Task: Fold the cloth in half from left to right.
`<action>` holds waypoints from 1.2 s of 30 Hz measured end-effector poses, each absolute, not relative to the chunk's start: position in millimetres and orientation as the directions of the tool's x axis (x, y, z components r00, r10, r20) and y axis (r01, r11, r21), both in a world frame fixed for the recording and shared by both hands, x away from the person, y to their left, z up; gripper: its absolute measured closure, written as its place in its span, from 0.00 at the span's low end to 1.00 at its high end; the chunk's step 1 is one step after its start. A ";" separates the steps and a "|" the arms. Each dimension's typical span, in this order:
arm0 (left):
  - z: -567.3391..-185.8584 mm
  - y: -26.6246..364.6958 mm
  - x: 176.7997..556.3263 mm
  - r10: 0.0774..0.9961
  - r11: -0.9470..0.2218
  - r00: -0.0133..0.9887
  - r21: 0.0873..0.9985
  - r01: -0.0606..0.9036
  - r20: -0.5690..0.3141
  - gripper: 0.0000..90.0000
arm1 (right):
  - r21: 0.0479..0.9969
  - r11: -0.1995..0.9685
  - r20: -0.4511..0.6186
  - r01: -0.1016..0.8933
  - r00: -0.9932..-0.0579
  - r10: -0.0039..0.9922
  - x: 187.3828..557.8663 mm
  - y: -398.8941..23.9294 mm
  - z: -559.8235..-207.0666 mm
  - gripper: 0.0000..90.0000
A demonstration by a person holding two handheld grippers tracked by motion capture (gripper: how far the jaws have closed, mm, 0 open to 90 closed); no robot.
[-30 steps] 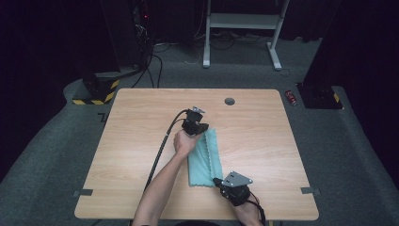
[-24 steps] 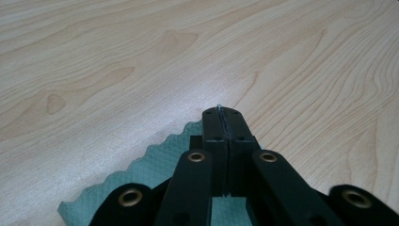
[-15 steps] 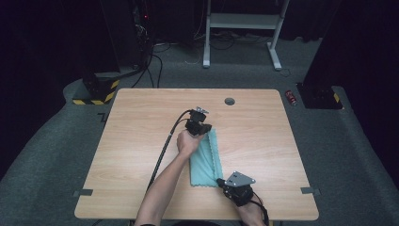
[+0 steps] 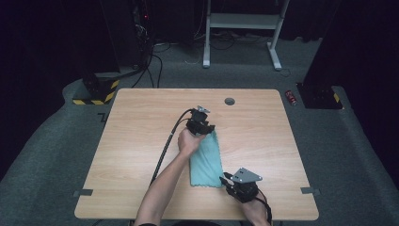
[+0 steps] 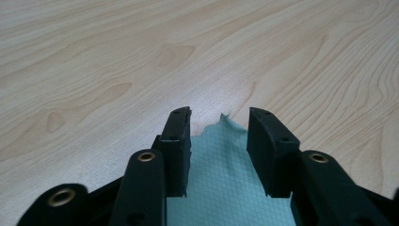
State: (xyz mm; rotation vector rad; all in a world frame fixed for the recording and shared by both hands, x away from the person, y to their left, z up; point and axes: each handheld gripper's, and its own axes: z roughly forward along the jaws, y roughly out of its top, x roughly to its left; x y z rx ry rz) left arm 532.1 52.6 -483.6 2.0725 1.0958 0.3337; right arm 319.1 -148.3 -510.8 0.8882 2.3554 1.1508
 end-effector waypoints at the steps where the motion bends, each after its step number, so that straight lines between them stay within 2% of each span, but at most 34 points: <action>1: -483.2 52.9 531.4 0.793 -0.345 0.599 0.727 0.594 -0.113 0.64 | 0.800 0.472 -0.055 0.370 -0.738 0.672 320.6 -146.1 -510.2 0.81; 11: -500.4 50.8 528.0 0.792 -0.397 0.605 0.690 0.605 -0.074 0.60 | 0.749 0.547 -0.059 0.374 -0.785 0.617 326.5 -135.4 -523.1 0.77; 18: -506.5 73.9 521.0 0.820 -0.371 0.568 0.688 0.624 -0.073 0.57 | 0.739 0.551 -0.045 0.386 -0.788 0.613 324.1 -148.9 -522.4 0.73; 22: -498.8 93.0 496.5 0.822 -0.356 0.565 0.711 0.607 -0.071 0.55 | 0.741 0.550 -0.050 0.384 -0.786 0.617 325.5 -148.0 -522.3 0.73; 25: -495.4 103.5 471.3 0.810 -0.394 0.585 0.702 0.593 -0.039 0.52 | 0.744 0.551 -0.056 0.378 -0.787 0.615 328.4 -145.3 -520.5 0.73; 29: -491.4 113.2 435.4 0.785 -0.418 0.618 0.696 0.584 -0.048 0.48 | 0.755 0.538 -0.048 0.375 -0.786 0.616 334.7 -142.7 -515.8 0.72; 34: -491.6 114.1 402.3 0.770 -0.418 0.634 0.694 0.586 -0.070 0.44 | 0.760 0.525 -0.031 0.383 -0.785 0.619 344.7 -138.0 -514.2 0.71; 36: -494.1 108.5 395.6 0.770 -0.440 0.637 0.680 0.587 -0.051 0.44 | 0.756 0.530 -0.033 0.384 -0.787 0.617 348.6 -134.5 -514.1 0.71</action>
